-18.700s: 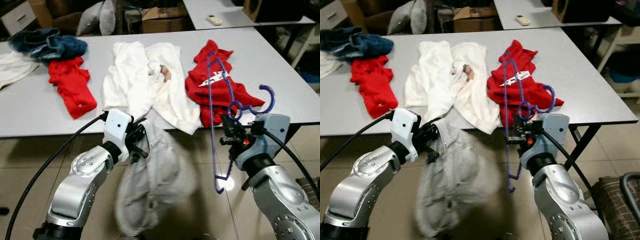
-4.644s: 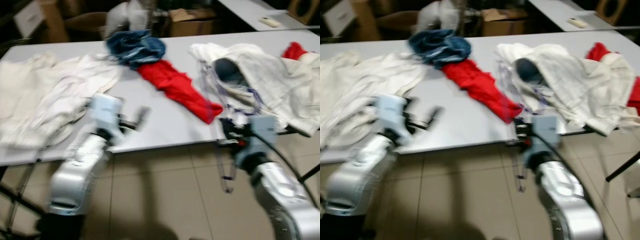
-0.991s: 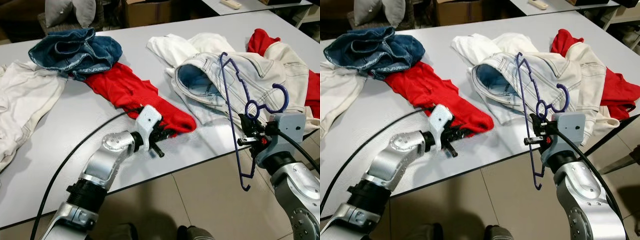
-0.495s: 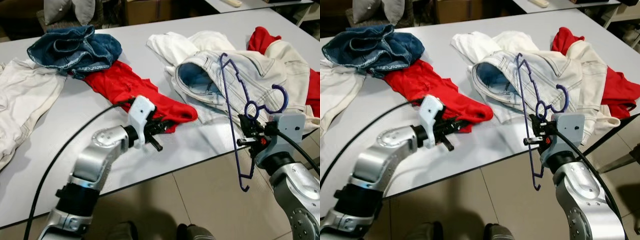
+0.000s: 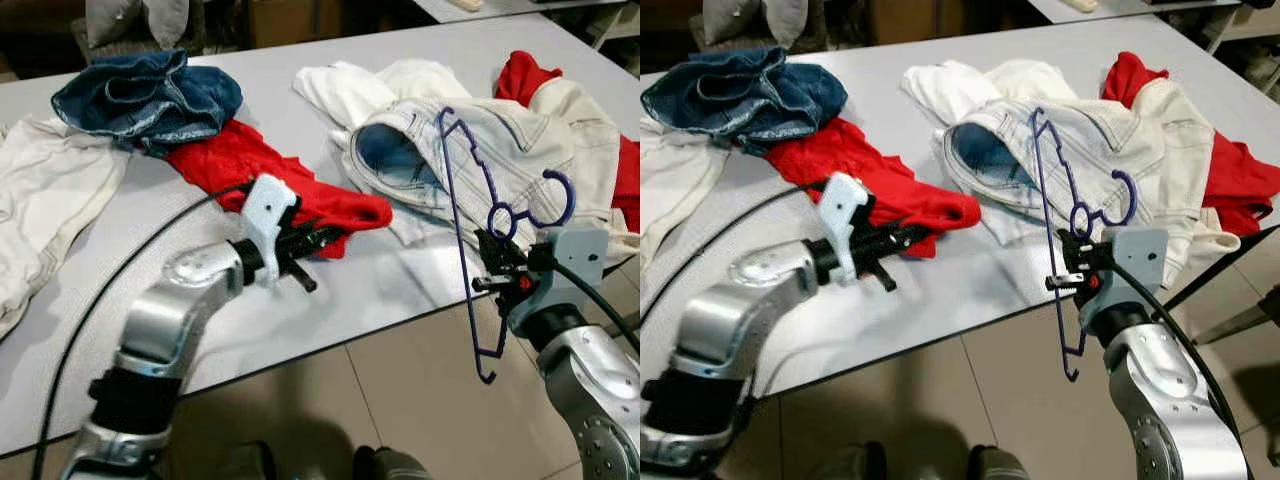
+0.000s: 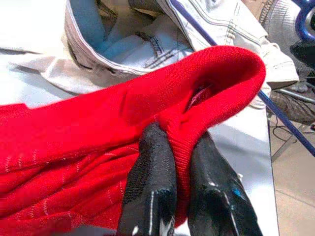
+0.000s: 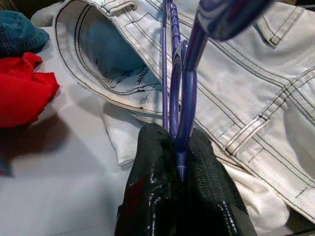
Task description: Hang hanger
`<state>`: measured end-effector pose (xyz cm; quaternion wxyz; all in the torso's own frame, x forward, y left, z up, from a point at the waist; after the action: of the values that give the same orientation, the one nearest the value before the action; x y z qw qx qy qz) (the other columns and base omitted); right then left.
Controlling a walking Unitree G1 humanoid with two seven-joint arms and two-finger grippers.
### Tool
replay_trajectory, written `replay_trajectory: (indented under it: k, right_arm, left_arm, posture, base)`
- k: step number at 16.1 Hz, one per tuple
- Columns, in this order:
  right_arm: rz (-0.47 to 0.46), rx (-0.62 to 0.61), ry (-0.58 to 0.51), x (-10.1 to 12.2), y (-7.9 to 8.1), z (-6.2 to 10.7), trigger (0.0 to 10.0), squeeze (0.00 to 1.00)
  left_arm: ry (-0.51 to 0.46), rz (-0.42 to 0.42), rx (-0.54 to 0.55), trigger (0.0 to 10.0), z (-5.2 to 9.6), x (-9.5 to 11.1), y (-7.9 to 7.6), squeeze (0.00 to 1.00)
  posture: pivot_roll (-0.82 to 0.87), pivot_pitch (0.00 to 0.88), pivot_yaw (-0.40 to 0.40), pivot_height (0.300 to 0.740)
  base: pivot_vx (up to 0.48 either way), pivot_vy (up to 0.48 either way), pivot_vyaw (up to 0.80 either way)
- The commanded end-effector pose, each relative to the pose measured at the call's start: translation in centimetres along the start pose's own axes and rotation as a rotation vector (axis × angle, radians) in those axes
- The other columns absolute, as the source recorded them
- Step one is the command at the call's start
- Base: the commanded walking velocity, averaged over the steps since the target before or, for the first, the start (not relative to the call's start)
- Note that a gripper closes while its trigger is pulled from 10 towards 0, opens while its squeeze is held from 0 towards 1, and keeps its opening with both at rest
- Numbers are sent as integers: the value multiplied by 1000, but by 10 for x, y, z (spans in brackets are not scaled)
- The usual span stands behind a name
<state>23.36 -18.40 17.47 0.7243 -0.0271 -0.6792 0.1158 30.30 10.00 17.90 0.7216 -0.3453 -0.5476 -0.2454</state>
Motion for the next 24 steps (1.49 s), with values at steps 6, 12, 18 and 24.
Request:
replay_trajectory:
  k: [6, 12, 18, 24]
  right_arm:
    - [-8, -7, -15, 4, 0, 0, 10000, 0]
    - [-14, -6, -17, 4, 1, -1, 10000, 0]
    - [-20, -8, -18, 4, 2, -1, 10000, 0]
    - [-26, -11, -21, 3, 1, -3, 10000, 0]
  left_arm:
    - [-32, 7, -23, 0, 15, 17, -2, 0]
    - [-38, -9, -29, 0, 28, 28, -1, 0]
    - [-59, -30, -42, 0, 34, 43, -2, 0]
    - [-134, -11, -67, 0, 39, 63, -3, 0]
  posture:
    - [-59, 152, -20, 740]
    - [-51, 152, -18, 740]
    - [-44, 150, -16, 740]
    - [-37, 145, -10, 740]
  base:
    - [0, 0, 0]
    - [0, 0, 0]
    - [0, 0, 0]
    - [0, 0, 0]
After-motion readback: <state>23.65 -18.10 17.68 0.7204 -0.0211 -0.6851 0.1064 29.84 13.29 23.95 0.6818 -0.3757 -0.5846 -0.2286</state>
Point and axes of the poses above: a point about 5 cm out from each wrist's last joint towards the gripper, its own z axis pointing back from the gripper into the wrist, its own x axis along the axis of the wrist's last joint, y = z × x, the point moved 1 cm from there along -z, pointing out of the wrist towards the gripper, and after that the axes turned 13 degrees about z, right-handed, at the moved point
